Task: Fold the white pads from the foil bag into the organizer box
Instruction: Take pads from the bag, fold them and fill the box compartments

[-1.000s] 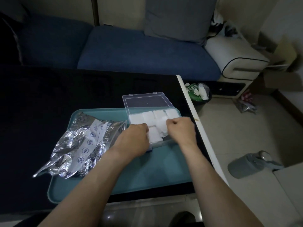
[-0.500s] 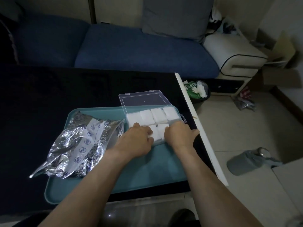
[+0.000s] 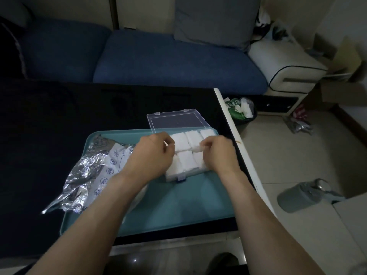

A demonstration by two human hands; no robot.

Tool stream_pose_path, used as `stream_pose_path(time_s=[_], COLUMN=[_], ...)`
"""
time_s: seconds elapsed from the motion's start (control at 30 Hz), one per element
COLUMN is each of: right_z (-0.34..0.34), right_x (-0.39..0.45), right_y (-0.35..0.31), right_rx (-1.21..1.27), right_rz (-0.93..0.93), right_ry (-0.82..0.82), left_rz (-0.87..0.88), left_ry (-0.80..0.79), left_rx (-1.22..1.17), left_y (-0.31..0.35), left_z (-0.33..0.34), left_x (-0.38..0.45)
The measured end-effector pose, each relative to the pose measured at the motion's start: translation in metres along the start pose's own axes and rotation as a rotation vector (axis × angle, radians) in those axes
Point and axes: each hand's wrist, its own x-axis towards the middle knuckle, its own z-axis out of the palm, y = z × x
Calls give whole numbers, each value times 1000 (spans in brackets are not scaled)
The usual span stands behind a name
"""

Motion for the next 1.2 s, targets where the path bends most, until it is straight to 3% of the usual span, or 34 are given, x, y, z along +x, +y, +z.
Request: stream_pose_path(time_s=[0.07, 0.13, 0.27, 0.4, 0.6, 0.8, 1.2], right_z=[-6, -7, 7, 37, 57, 69, 78], right_x=[-3, -11, -37, -66, -86, -79, -79], right_y=[-7, -20, -54, -76, -93, -95, -99], right_rx=[122, 212, 332, 186, 126, -27, 68], right_rz=[-94, -202, -380, -435, -380, -272, -349], right_ry=[189, 237, 106, -90, -331, -552, -363], left_rz=[-11, -19, -150, -293, -324, -303, -327], left_ry=[40, 45, -79, -213, -296, -229, -235], left_rx=[19, 100, 327, 569, 455, 349, 268], left_y=[-6, -13, -30, -55, -70, -89, -89], left_z=[-10, -14, -16, -19, -25, -27, -26], left_x=[-3, -7, -9, -5, -3, 2, 4])
